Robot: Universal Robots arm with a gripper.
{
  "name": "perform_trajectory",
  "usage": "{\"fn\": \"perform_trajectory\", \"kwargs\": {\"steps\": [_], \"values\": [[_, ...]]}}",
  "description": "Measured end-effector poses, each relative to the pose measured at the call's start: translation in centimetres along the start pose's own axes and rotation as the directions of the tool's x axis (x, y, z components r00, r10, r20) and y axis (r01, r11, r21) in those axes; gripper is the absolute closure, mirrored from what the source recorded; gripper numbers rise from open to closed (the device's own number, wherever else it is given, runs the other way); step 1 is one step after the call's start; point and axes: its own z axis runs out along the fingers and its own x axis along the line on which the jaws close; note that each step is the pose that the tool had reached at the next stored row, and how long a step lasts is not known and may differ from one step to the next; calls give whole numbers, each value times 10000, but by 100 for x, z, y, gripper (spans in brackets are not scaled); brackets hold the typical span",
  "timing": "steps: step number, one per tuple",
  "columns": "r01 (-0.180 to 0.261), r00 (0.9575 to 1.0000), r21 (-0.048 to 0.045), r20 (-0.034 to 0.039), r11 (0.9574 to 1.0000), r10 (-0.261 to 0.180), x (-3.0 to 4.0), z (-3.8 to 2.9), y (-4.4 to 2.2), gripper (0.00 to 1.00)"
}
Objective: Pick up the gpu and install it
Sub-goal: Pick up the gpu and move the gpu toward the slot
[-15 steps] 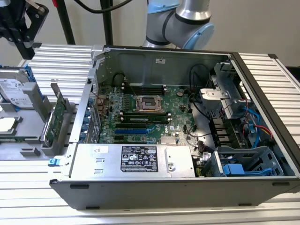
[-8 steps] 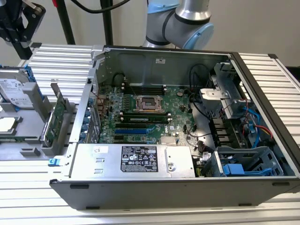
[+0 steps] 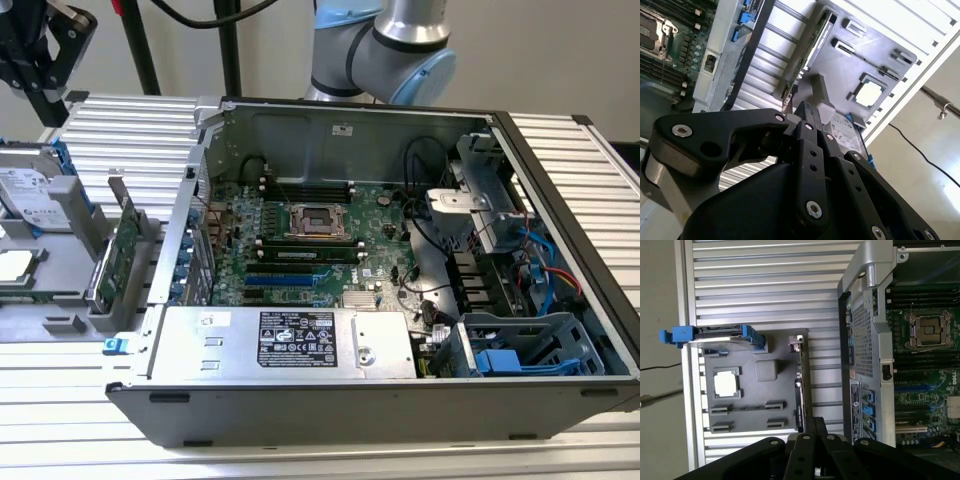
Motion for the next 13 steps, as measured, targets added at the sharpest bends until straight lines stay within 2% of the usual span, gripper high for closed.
{"fn": "perform_trajectory", "kwargs": {"steps": [4, 13], "values": [[0, 10000, 0, 1, 10000, 0, -2, -1, -23, 100], [1, 10000, 0, 0, 10000, -1, 4, -6, -121, 100]]}}
